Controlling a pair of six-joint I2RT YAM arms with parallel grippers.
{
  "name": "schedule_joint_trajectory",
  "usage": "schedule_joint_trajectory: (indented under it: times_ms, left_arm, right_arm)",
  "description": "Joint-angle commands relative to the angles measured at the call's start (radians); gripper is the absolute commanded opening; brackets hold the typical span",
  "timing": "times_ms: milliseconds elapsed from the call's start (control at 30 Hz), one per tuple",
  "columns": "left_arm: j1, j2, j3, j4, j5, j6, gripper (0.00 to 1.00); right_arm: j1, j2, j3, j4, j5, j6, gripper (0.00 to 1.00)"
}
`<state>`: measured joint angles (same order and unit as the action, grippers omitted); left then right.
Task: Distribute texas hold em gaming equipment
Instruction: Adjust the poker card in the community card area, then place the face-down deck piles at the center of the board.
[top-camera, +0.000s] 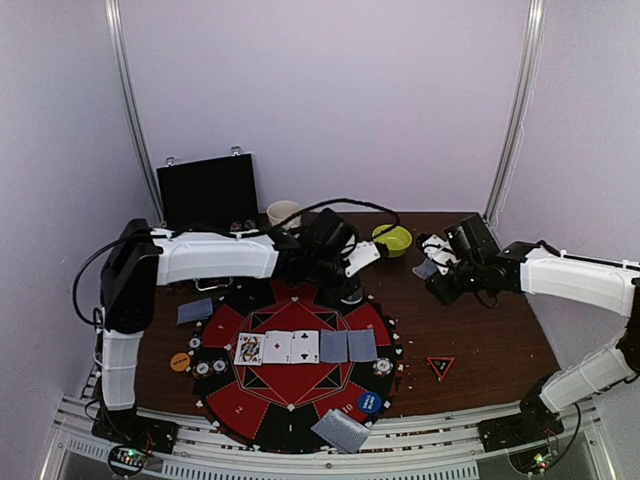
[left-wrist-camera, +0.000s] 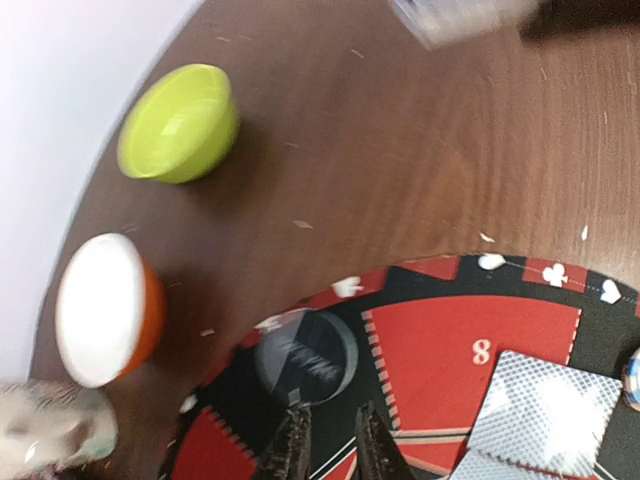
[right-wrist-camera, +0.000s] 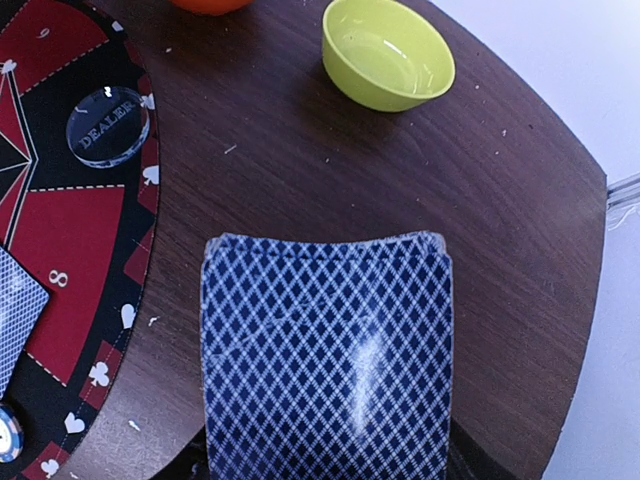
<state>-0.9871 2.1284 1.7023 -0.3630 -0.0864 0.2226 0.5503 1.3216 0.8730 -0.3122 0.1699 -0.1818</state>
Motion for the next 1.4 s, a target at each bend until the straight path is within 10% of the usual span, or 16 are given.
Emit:
schedule_joint_trajectory:
  times_ms: [0,800,1100,1367]
  left_arm:
    - [0.078,-0.196,-0.107,0.055,0.033,-0.105,0.18]
    - [0.256,-0.651,-0.477,0.117,-0.090,-0.173,0.25]
    - [0.298,-0.683,-0.493,0.114,-0.104,-0.183,0.26]
    - [0.364,-0.746,-0.527,0.134,-0.102,-0.211,0.28]
  right_arm:
    - [-0.018,0.087,0.046,0.024,-0.032,0.030,0.56]
    - [-0.112,0.518,0.243,-0.122,-0.120,0.072,0.59]
    - [-0.112,0.544,0.269,-0.163,-0.116,0.077,0.98]
    - [-0.112,0.441,0.313,-0.193,-0.145,0.047,1.00]
